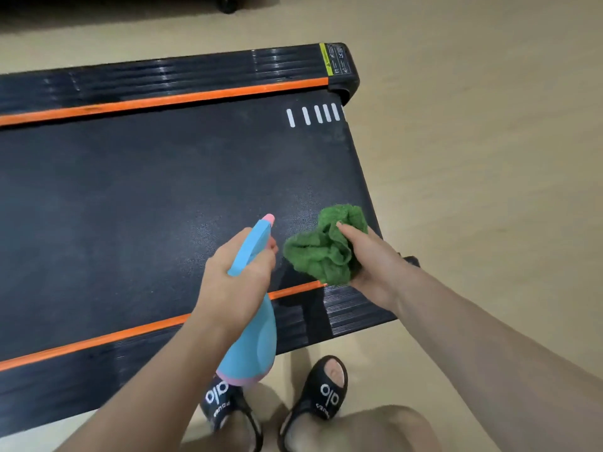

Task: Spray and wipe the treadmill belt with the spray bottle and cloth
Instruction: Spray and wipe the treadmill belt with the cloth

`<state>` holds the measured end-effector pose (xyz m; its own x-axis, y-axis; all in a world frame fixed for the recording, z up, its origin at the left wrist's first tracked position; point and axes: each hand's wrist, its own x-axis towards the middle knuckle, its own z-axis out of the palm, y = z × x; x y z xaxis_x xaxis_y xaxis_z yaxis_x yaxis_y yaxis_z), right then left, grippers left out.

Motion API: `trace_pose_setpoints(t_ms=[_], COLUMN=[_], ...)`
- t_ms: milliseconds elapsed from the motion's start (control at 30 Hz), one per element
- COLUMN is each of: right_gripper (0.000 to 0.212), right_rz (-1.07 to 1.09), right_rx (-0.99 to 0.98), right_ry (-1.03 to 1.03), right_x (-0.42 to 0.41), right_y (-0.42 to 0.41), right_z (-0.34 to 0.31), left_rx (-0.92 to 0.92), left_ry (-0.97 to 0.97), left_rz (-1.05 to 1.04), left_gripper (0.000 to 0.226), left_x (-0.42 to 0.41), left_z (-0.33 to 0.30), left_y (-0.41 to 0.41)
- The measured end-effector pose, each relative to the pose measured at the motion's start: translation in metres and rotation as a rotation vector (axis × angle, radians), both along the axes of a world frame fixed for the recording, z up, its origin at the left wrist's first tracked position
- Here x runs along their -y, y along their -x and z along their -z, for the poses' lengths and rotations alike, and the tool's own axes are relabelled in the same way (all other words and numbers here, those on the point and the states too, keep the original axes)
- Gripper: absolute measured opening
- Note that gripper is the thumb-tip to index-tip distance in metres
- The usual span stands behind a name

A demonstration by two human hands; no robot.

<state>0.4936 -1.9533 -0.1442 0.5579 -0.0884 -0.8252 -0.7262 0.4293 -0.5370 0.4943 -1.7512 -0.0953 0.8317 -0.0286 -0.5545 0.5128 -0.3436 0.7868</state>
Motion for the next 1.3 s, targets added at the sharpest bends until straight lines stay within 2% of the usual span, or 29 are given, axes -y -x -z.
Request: trace_pose_setpoints(t_ms=[133, 200, 300, 367, 433, 600, 767, 900, 1033, 1167, 1300], right_gripper=[0.027, 0.029, 0.034, 0.036, 0.035, 0.031, 0.027, 0.027, 0.029, 0.036, 0.039], right_rz=[-0.063, -0.067, 0.026, 0.05, -0.01, -0.187, -0.329, -0.452, -0.436, -0.442, -0.539], right_rx=[-0.023, -0.048, -0.088, -0.091, -0.08, -0.067, -0.095, -0.104, -0.11, -0.053, -0.048], right_ry=[0.056, 0.039, -0.122, -0.23, -0.252, 0.006, 0.078, 0.14, 0.281, 0.365, 0.354], right_x=[0.006, 0.007, 0.019, 0.036, 0.059, 0.137, 0.199, 0.215, 0.217, 0.226, 0.252], right_y=[-0.011, -0.013, -0.015, -0.017, -0.023, -0.049, -0.075, -0.09, -0.104, -0.129, -0.164], right_z=[-0.022, -0.024, -0.027, -0.029, -0.026, -0.016, -0.018, -0.015, -0.004, 0.01, 0.028], left_rx=[-0.034, -0.051, -0.066, -0.074, -0.083, -0.115, -0.137, -0.144, -0.191, -0.21, -0.272], left_ry=[0.058, 0.048, 0.008, -0.033, -0.058, -0.09, 0.02, 0.052, 0.118, 0.058, 0.006], left_rz=[-0.034, -0.033, -0.089, -0.138, -0.183, -0.378, -0.643, -0.73, -0.768, -0.858, -1.116], left_gripper=[0.011, 0.023, 0.01, 0.017, 0.018, 0.025, 0.016, 0.029, 0.014, 0.015, 0.022], left_x=[0.003, 0.004, 0.011, 0.021, 0.036, 0.101, 0.167, 0.203, 0.221, 0.234, 0.261], left_z=[-0.018, -0.024, -0.025, -0.021, -0.014, -0.007, -0.008, -0.006, 0.001, 0.011, 0.032], left_y=[-0.003, -0.008, -0.015, -0.02, -0.025, -0.027, -0.026, -0.022, -0.026, -0.028, -0.031])
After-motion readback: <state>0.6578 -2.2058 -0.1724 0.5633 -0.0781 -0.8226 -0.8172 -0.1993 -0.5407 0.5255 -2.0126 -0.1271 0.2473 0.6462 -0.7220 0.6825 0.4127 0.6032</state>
